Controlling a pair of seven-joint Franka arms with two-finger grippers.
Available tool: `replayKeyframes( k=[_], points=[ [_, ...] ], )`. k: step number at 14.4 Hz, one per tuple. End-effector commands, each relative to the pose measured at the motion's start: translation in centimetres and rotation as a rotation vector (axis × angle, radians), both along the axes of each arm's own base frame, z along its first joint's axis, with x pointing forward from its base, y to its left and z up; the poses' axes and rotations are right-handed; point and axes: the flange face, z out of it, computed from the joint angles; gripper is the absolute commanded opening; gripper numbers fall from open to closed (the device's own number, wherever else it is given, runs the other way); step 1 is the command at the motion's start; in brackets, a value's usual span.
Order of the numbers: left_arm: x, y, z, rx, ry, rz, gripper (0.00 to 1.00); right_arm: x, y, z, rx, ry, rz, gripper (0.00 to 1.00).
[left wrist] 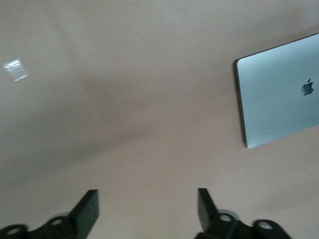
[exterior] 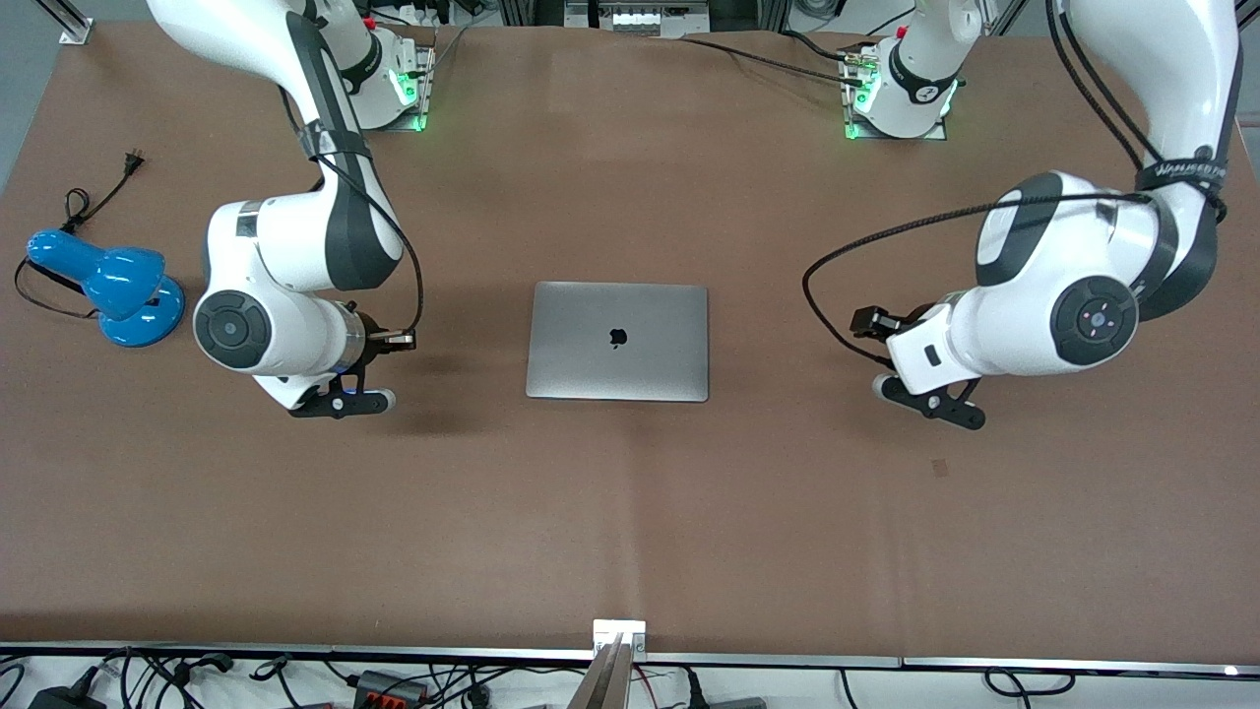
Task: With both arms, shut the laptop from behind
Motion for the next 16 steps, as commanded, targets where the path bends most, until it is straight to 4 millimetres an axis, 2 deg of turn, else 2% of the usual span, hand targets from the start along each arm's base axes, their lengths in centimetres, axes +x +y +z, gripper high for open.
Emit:
replayKeyframes(
  k=[1, 4, 6, 7, 8, 10, 11, 13, 16],
  points=[
    [-1.4, -0.1, 2.9, 0.049, 0.021, -0.012, 1.00, -0.4, -1.1, 2.6, -0.003, -0.023, -0.022, 1.00],
    [-1.4, -0.3, 4.2, 0.049, 0.002, -0.009, 1.00, 0.7, -2.6, 8.1, 0.020, -0.072, -0.037, 1.00],
    [-0.9, 0.8, 8.8, 0.077, -0.082, 0.001, 1.00, 1.1, -4.1, 11.9, 0.012, -0.070, -0.053, 1.00],
    [-0.5, 1.1, 10.6, 0.081, -0.124, 0.009, 1.00, 1.5, -5.2, 13.4, 0.003, -0.088, -0.070, 1.00],
    [-0.1, 1.8, 13.4, 0.067, -0.176, 0.026, 1.00, 1.9, -6.1, 14.7, -0.002, -0.120, -0.075, 1.00],
    [-0.2, 4.1, 18.0, 0.058, -0.206, 0.064, 1.00, 2.6, -8.1, 17.3, -0.008, -0.180, -0.106, 1.00],
    [-0.3, 4.1, 19.2, 0.048, -0.224, 0.065, 1.00, 2.9, -10.0, 18.2, -0.012, -0.198, -0.138, 1.00],
    [-0.1, 3.0, 18.6, 0.051, -0.221, 0.051, 1.00, 3.0, -10.9, 18.4, -0.016, -0.208, -0.153, 1.00],
    [0.2, 3.6, 18.0, 0.059, -0.209, 0.067, 1.00, 3.7, -13.9, 18.6, 0.015, -0.237, -0.194, 1.00]
  ],
)
